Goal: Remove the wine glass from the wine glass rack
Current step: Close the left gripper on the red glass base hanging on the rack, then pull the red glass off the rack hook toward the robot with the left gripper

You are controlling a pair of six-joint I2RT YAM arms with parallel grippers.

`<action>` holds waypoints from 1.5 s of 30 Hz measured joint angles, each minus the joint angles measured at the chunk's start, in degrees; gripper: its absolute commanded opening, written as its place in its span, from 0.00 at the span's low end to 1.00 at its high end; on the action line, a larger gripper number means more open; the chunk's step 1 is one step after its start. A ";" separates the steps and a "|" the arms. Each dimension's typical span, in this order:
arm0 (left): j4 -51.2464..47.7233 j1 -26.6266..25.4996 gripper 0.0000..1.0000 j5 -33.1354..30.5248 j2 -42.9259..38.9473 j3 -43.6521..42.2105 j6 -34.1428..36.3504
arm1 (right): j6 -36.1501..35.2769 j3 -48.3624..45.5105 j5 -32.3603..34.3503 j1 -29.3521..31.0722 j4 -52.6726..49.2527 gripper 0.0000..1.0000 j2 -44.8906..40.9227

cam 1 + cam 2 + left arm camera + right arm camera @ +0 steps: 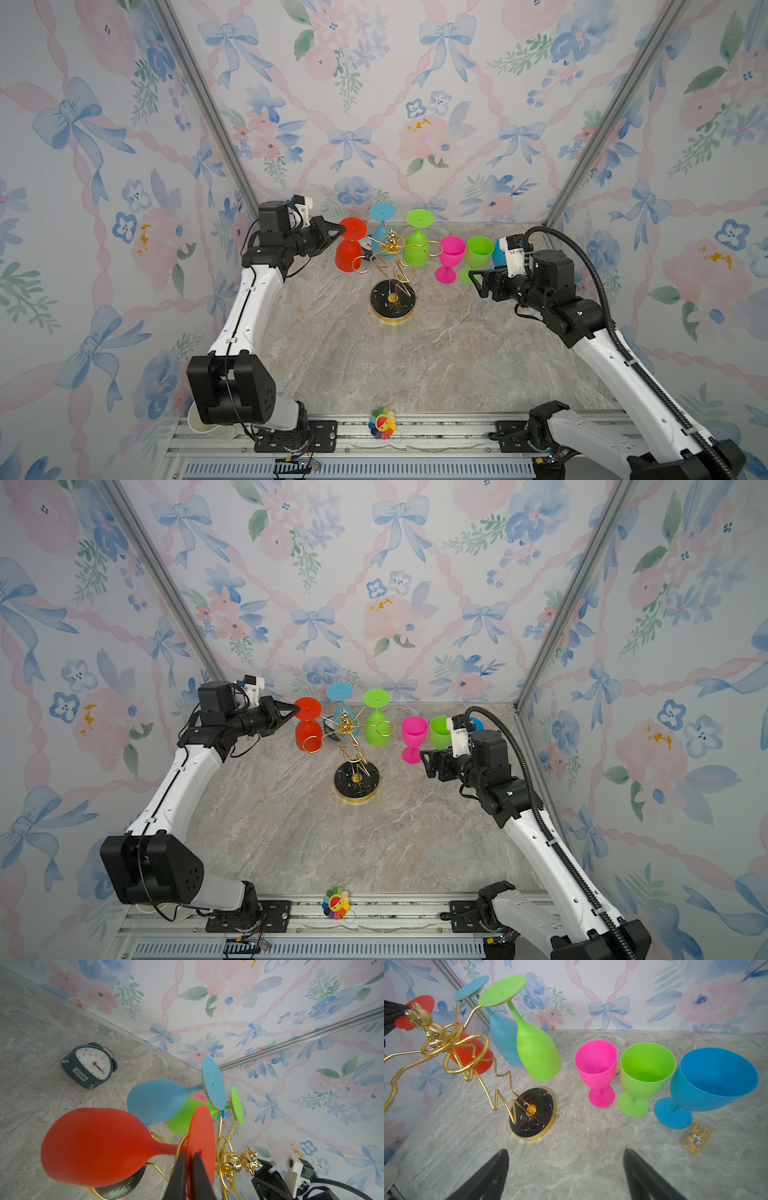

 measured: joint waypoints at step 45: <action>-0.20 -2.86 0.00 4.46 -0.57 1.05 -1.51 | 0.28 -0.37 1.73 1.14 0.20 0.89 0.24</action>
